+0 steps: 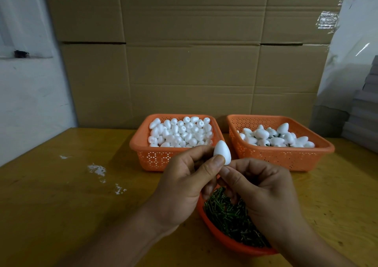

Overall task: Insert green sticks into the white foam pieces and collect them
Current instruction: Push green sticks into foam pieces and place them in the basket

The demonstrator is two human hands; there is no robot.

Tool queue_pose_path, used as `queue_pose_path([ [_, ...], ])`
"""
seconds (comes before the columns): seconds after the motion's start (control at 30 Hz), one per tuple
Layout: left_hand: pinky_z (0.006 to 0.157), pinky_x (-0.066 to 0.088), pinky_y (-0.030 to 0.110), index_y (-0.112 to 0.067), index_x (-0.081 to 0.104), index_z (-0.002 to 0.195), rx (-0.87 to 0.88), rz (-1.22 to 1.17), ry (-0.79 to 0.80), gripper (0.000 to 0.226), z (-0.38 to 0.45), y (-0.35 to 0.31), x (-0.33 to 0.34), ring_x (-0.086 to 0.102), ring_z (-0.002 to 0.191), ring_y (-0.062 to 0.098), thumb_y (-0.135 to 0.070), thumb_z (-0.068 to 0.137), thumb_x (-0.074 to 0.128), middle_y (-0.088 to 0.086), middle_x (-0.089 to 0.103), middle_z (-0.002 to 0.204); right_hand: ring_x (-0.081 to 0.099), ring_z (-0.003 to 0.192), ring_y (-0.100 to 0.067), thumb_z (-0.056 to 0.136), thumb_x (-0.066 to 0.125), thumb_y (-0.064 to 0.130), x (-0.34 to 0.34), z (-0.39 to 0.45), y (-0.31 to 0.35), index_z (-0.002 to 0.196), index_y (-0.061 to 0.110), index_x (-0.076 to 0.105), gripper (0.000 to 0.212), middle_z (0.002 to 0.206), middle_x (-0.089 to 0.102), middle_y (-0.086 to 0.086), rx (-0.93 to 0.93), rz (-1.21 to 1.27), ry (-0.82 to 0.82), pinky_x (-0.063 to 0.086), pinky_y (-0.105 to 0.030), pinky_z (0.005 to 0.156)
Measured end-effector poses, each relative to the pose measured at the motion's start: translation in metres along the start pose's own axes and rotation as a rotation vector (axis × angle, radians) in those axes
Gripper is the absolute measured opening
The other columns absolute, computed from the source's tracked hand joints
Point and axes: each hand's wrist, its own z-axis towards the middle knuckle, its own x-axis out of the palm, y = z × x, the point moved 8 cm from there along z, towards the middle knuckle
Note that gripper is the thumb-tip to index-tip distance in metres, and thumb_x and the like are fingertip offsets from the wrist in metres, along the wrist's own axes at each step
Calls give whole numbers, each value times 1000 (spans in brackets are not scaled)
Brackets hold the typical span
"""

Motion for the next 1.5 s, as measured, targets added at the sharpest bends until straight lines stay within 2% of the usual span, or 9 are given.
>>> queue_pose_path([
  [0.3, 46, 31, 20, -26, 57, 126, -57, 55, 1, 42, -2, 14, 0, 39, 47, 7, -35, 87, 71, -2, 49, 62, 56, 49, -8, 76, 72, 26, -23, 12, -6, 78, 7, 76, 19, 59, 68, -4, 67, -24, -156, 46, -17, 48],
  [0.4, 48, 33, 14, -26, 57, 122, -70, 181, -33, 40, -3, 23, -4, 40, 47, 1, -36, 85, 69, -8, 46, 60, 58, 50, -1, 85, 76, 19, -52, 31, -10, 75, 14, 75, 11, 62, 70, -2, 77, -233, -264, 46, -15, 48],
  [0.5, 51, 35, 15, -35, 61, 112, -70, 251, -32, 30, -3, 28, -5, 43, 51, 2, -41, 85, 69, -8, 47, 62, 57, 49, 1, 89, 75, 20, -92, 55, -26, 82, 17, 78, 8, 61, 70, 1, 103, -511, -387, 45, -24, 48],
  [0.6, 53, 37, 16, -40, 63, 106, -53, 268, -21, 26, -4, 28, -5, 46, 54, 3, -48, 82, 68, -10, 50, 62, 59, 53, -11, 92, 73, 26, -132, 79, -53, 96, 17, 78, 11, 75, 72, 3, 217, -691, -441, 48, -33, 52],
  [0.7, 55, 39, 20, -38, 64, 106, -32, 283, -9, 28, -4, 27, -3, 47, 57, 5, -52, 82, 67, -9, 51, 63, 65, 61, -23, 93, 69, 30, -162, 98, -67, 90, 18, 78, 16, 72, 72, -1, 295, -864, -453, 55, -43, 60],
  [0.87, 58, 41, 23, -39, 64, 105, -12, 323, 1, 27, -4, 26, -2, 49, 60, 9, -54, 82, 66, -8, 52, 65, 62, 57, -25, 94, 65, 35, -180, 124, -79, 74, 10, 69, 32, 65, 66, -9, 433, -1110, -455, 46, -32, 56],
  [1.03, 59, 41, 23, -38, 64, 106, -4, 337, 12, 26, -5, 26, -1, 49, 60, 10, -51, 83, 67, -6, 52, 66, 64, 68, -28, 91, 61, 59, -181, 136, -88, 79, 7, 64, 54, 73, 65, -11, 574, -1184, -425, 56, -39, 73],
  [1.27, 60, 43, 23, -36, 67, 96, 7, 353, 17, 18, -6, 25, -1, 51, 64, 10, -50, 85, 66, -7, 56, 70, 66, 74, -31, 85, 70, 56, -182, 137, -90, 79, 6, 61, 51, 77, 66, -13, 620, -1189, -414, 58, -46, 81],
  [1.5, 53, 37, 26, -25, 52, 71, 37, 353, 6, 32, -6, 20, -2, 40, 57, 12, -50, 85, 68, -6, 44, 61, 56, 51, -22, 89, 67, 32, -181, 129, -79, 66, 10, 65, 31, 60, 61, -7, 507, -1156, -460, 43, -28, 53],
])
